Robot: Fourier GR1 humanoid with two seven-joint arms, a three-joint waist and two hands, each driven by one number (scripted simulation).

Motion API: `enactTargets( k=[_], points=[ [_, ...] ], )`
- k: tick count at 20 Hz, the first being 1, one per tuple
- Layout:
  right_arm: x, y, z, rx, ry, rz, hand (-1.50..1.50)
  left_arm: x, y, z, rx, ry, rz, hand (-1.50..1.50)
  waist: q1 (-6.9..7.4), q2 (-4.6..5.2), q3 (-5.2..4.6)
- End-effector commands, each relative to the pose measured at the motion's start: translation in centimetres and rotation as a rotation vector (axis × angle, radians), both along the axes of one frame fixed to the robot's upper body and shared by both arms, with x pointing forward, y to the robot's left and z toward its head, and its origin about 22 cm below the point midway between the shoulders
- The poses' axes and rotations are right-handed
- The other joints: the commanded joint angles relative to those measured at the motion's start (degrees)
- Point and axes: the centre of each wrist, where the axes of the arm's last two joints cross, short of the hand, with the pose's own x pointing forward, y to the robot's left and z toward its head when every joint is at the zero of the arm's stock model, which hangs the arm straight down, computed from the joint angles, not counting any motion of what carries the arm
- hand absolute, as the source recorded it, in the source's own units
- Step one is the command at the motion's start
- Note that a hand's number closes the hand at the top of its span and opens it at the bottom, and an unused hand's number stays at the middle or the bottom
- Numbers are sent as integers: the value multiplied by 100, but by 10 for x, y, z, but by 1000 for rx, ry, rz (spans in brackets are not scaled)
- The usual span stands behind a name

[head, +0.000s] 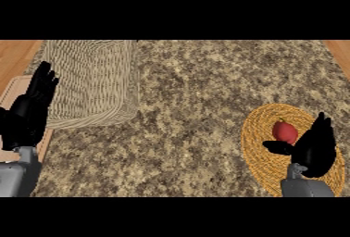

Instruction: Pick the bell pepper from the placemat and place it in the basket

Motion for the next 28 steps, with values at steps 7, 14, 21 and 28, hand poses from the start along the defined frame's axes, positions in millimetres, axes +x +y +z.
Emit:
enactTargets(
  k=[7, 14, 21, 28],
  points=[
    [1, 6, -26, 28, 29, -5, -150, 5, 11, -28, -25, 101, 11, 0, -38, 106, -104],
    [0, -4, -32, 89, 160, 148, 150, -1, 4, -34, -40, 106, 14, 0, -39, 112, -105],
    [8, 8, -51, 80, 113, 160, 150, -3, -7, -19, -39, 109, -12, 0, 31, 105, -98],
    [-1, 56, -52, 119, 91, 399, 150, 4, -7, -23, -46, 112, -14, 0, 81, 134, -99]
  ],
)
